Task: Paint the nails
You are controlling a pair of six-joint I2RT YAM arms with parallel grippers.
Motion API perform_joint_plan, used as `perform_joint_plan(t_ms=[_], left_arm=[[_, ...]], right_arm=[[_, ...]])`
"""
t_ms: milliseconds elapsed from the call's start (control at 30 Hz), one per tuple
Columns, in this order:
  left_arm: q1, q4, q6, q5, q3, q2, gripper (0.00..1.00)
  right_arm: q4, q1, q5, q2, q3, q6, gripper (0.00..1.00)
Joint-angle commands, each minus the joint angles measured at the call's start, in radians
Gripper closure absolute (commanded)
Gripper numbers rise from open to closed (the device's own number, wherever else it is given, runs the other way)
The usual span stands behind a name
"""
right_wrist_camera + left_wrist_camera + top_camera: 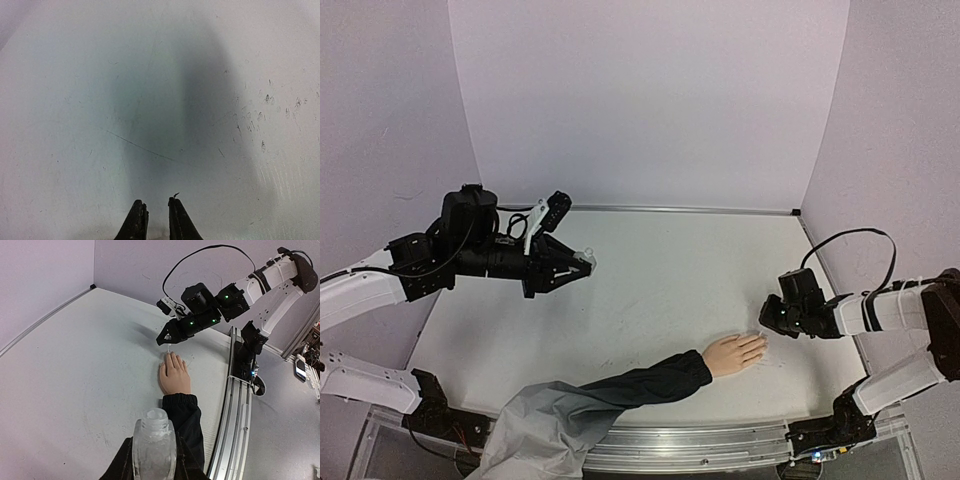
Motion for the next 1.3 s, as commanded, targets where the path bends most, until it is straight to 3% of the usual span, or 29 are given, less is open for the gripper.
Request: perform_joint_plan(t_ms=[0, 1267], left_arm=[[0.002, 0.026, 0.006, -0.005, 0.049, -0.02, 1.0], [0.002, 0.024, 0.022, -0.009, 0.067, 0.022, 1.0]], right_arm=[[0.011, -0.003, -0.001, 0.008, 0.016, -0.018, 1.0], [0.015, -0.002, 0.059, 0.077, 0.049, 0.01, 1.0]])
